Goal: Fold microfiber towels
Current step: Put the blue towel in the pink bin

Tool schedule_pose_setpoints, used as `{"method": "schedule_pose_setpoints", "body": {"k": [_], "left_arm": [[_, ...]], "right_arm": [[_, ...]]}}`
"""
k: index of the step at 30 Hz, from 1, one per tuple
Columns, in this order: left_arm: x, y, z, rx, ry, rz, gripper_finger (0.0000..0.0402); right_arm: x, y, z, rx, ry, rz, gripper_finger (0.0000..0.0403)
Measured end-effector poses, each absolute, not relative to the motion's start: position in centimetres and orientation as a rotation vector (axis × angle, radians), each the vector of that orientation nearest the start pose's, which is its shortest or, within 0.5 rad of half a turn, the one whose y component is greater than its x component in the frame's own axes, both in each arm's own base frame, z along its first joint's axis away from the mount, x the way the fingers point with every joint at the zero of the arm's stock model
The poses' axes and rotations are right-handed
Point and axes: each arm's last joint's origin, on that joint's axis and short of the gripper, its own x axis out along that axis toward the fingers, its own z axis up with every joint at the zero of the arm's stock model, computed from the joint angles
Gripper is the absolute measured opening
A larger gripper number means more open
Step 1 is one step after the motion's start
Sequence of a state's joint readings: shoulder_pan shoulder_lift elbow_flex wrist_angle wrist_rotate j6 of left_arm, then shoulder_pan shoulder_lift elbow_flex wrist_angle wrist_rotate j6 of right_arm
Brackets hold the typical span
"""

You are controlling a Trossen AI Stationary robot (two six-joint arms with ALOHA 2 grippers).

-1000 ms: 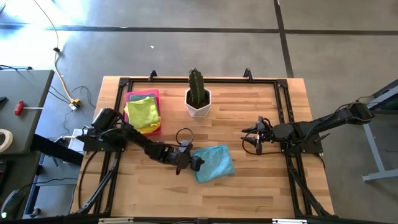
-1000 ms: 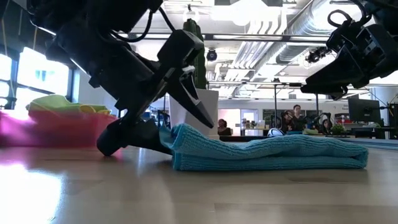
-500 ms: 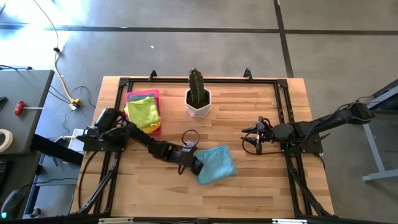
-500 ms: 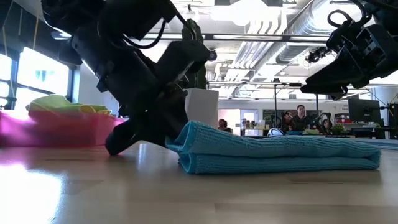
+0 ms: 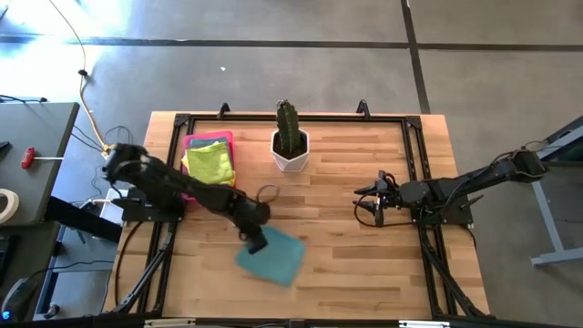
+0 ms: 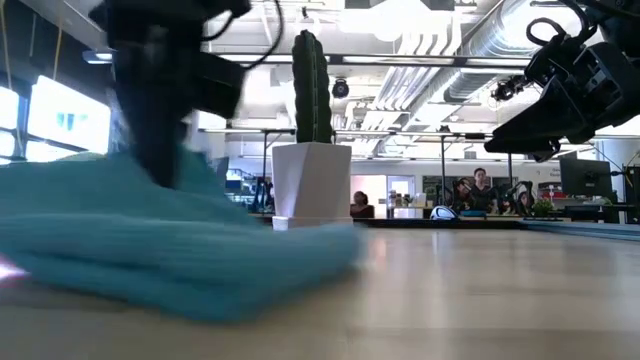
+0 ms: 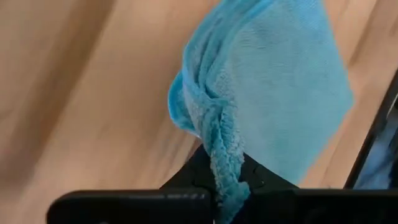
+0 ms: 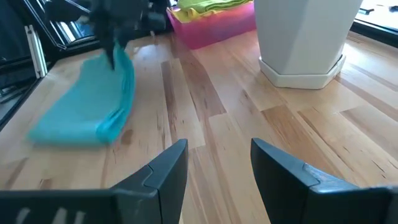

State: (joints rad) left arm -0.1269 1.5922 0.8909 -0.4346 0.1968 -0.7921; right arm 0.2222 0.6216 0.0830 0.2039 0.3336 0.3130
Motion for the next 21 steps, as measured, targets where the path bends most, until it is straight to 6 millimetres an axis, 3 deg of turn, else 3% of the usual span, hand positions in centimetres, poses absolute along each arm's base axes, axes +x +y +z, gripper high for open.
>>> {"method": "schedule_pose_setpoints", "body": {"k": [6,11,21], "left_arm": [[23.8,-1.7,20.0,-0.577,1.404,0.181,0.0003],[21.0,0.9,21.5,-0.364,1.499,0.248,0.0003],[20.5,4.6,26.4,0.122,1.705,0.377,0.0003]], "right_arm": [[13.5,2.1,15.1,0.216,0.307,-0.160,0.0167],[13.5,2.1,15.1,0.216,0.309,-0.160,0.0167],[13.4,2.1,14.9,0.210,0.329,-0.163,0.0167]]}}
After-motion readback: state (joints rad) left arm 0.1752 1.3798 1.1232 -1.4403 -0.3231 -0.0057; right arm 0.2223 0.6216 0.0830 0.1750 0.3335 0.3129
